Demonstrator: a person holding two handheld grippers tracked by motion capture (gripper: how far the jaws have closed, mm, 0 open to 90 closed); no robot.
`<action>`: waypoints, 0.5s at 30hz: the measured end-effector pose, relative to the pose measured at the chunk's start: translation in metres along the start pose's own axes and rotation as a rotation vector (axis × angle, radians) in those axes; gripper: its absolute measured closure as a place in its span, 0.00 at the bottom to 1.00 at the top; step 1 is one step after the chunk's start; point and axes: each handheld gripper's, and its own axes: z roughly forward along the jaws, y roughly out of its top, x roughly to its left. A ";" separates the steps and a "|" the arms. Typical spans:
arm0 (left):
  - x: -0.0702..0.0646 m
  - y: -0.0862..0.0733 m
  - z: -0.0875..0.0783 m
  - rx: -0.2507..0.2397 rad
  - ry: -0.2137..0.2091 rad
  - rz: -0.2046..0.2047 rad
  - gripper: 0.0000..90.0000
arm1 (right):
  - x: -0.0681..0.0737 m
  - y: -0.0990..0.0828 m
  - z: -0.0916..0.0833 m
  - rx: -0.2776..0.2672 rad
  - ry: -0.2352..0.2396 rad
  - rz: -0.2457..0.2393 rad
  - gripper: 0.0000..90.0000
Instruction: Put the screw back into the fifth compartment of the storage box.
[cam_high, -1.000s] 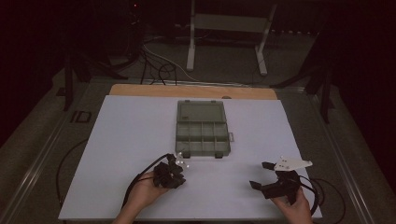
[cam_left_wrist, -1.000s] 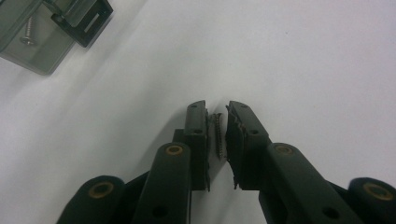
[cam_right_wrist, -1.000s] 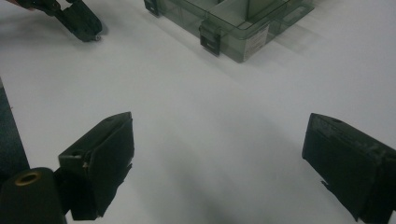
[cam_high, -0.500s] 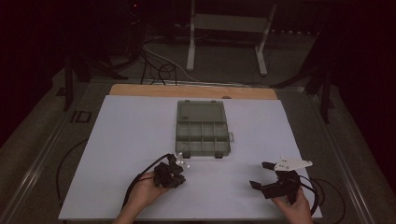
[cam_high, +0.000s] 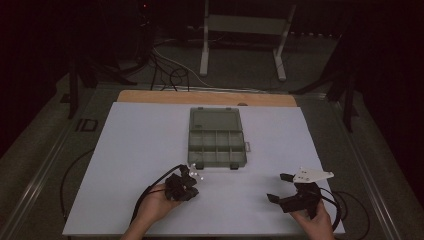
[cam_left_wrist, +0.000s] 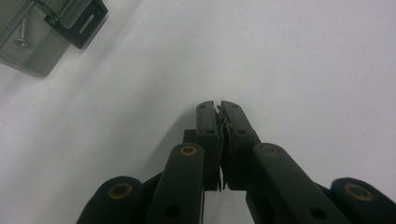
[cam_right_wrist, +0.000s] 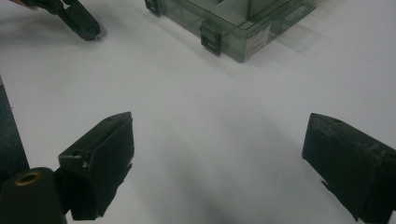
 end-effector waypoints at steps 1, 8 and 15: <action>0.000 0.000 0.000 0.000 -0.001 0.001 0.97 | 0.000 0.000 0.000 -0.004 -0.002 0.002 0.10; 0.000 0.002 -0.002 -0.009 -0.007 -0.004 0.97 | -0.001 0.000 0.000 -0.006 -0.002 -0.001 0.10; 0.001 0.002 -0.002 -0.011 -0.014 -0.005 0.98 | -0.002 -0.001 0.000 -0.008 0.002 -0.002 0.10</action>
